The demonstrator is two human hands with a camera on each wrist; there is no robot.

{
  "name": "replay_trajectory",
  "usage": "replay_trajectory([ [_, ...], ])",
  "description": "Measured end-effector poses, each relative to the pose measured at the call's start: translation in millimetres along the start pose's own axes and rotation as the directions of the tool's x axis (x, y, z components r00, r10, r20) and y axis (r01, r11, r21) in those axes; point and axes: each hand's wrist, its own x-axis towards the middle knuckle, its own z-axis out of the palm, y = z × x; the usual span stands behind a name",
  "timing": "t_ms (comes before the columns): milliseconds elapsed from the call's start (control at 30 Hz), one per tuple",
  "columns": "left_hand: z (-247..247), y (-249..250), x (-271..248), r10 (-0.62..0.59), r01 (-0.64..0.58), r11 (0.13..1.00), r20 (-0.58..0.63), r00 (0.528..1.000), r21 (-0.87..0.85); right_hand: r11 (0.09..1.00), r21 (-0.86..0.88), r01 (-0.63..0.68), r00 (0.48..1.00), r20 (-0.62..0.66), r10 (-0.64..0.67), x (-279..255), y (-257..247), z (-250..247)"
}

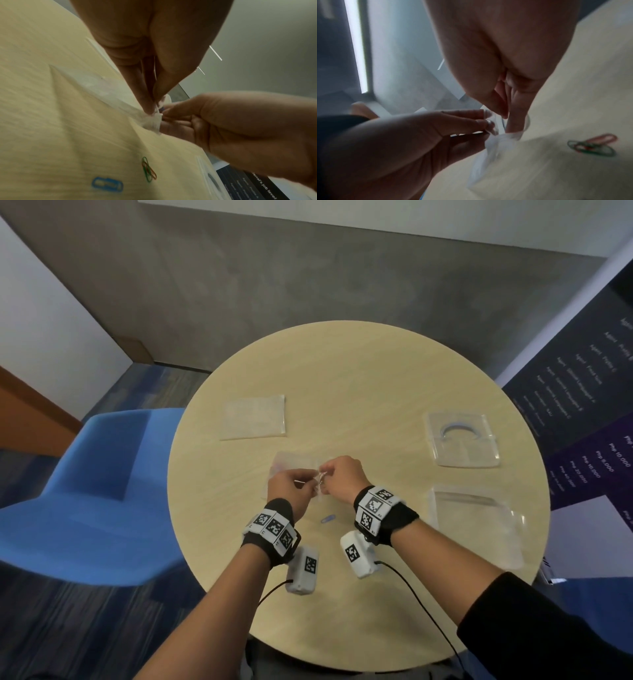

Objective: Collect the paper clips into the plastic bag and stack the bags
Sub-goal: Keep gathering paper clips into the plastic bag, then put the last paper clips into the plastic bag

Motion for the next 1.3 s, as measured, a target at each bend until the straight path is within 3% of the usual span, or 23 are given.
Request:
replay_trajectory([
  [67, -0.1, -0.9, 1.5, 0.001, -0.001, 1.0, -0.009, 1.0, 0.015, 0.995, -0.069, 0.065, 0.997, 0.047, -0.062, -3.9, -6.9, -4.2],
  [133, -2.2, -2.3, 4.0, -0.008, 0.008, 1.0, -0.027, 1.0, 0.009, 0.99, 0.043, 0.138, 0.989, 0.048, -0.14, -9.5, -9.3, -11.5],
  [200, -5.6, -3.7, 7.0, -0.021, 0.02, 1.0, -0.049, 0.999, -0.007, 0.973, 0.112, 0.204, 0.979, -0.046, -0.2, -15.2, -0.6, -23.1],
  [267, -10.2, -5.7, 9.7, -0.034, 0.032, 0.999, -0.062, 0.998, -0.029, 0.979, -0.057, 0.197, 0.964, -0.173, -0.204, -18.3, 23.1, -35.2],
  [300, -12.6, -7.0, 10.9, -0.041, 0.039, 0.998, -0.065, 0.997, -0.043, 0.973, -0.186, 0.138, 0.97, -0.175, -0.171, -21.7, 38.8, -38.9],
  [367, -16.0, -10.4, 12.6, -0.058, 0.053, 0.996, -0.069, 0.996, -0.072, 0.914, -0.403, -0.052, 0.997, -0.068, 0.027, -34.6, 70.3, -31.7],
  [433, -16.6, -11.9, 12.3, -0.074, 0.067, 0.993, -0.071, 0.995, -0.092, 0.857, -0.496, -0.144, 0.982, 0.038, 0.187, -49.9, 88.9, -8.8],
  [567, -11.8, -12.4, 10.3, -0.093, 0.087, 0.991, -0.058, 0.994, -0.105, 0.853, -0.52, 0.043, 0.997, 0.078, -0.003, -52.7, 80.0, 41.0],
  [700, -14.9, -14.7, 9.4, -0.089, 0.083, 0.992, -0.064, 0.994, -0.096, 0.788, -0.582, 0.202, 0.979, 0.14, -0.148, -49.6, 73.4, 57.3],
  [767, -19.0, -16.7, 9.3, -0.091, 0.084, 0.992, -0.076, 0.993, -0.093, 0.706, -0.613, 0.353, 0.934, 0.266, -0.236, -56.1, 78.0, 52.2],
  [933, -23.5, -20.8, 8.6, -0.104, 0.098, 0.992, -0.072, 0.992, -0.077, 0.395, -0.631, 0.668, 0.744, 0.572, -0.344, -69.5, 90.5, 12.5],
  [1100, -17.1, -21.7, 9.8, -0.114, 0.111, 0.991, -0.041, 0.993, -0.069, 0.338, -0.546, 0.766, 0.638, 0.708, -0.303, -83.2, 103.3, -29.1],
  [1300, -12.9, -17.0, 7.1, -0.104, 0.104, 0.994, -0.015, 0.994, -0.017, 0.272, -0.556, 0.785, 0.617, 0.67, -0.411, -91.2, 119.7, -23.7],
])
